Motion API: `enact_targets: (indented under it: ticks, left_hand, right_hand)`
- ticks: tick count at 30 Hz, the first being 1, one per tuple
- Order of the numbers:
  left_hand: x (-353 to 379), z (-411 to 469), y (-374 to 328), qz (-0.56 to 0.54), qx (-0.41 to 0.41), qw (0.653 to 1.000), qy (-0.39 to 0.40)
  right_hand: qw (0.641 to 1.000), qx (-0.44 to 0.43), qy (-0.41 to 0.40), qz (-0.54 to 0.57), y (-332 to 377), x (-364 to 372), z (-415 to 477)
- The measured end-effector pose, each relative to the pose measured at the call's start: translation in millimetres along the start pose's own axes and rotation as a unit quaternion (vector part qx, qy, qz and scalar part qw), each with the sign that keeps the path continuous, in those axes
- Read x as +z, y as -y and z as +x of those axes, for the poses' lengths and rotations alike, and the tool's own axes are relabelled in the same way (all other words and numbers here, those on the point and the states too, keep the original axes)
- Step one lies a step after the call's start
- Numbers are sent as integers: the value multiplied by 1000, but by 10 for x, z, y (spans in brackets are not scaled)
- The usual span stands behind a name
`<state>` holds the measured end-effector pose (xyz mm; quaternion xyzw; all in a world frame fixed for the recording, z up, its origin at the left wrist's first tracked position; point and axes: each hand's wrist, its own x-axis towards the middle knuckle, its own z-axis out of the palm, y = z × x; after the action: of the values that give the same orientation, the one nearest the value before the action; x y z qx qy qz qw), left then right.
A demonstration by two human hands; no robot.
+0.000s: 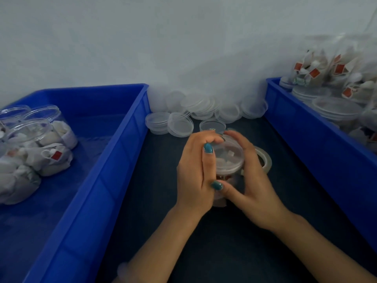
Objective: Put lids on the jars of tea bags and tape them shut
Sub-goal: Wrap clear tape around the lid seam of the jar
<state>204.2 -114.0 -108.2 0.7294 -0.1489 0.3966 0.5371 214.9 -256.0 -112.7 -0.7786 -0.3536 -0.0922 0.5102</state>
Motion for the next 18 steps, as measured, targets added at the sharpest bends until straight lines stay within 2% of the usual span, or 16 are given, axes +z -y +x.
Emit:
enact_targets:
  ticks: [12, 14, 18]
  left_hand:
    - [-28, 7, 18, -5, -1, 1000, 8]
    - [-27, -3, 33, 1, -31, 1000, -3]
    - [-54, -5, 91, -40, -146, 988, 0]
  right_hand:
    - [998, 49, -47, 8, 83, -80, 53]
    - [997, 64, -54, -4, 117, -120, 60]
    - [990, 73, -50, -113, 263, -227, 82]
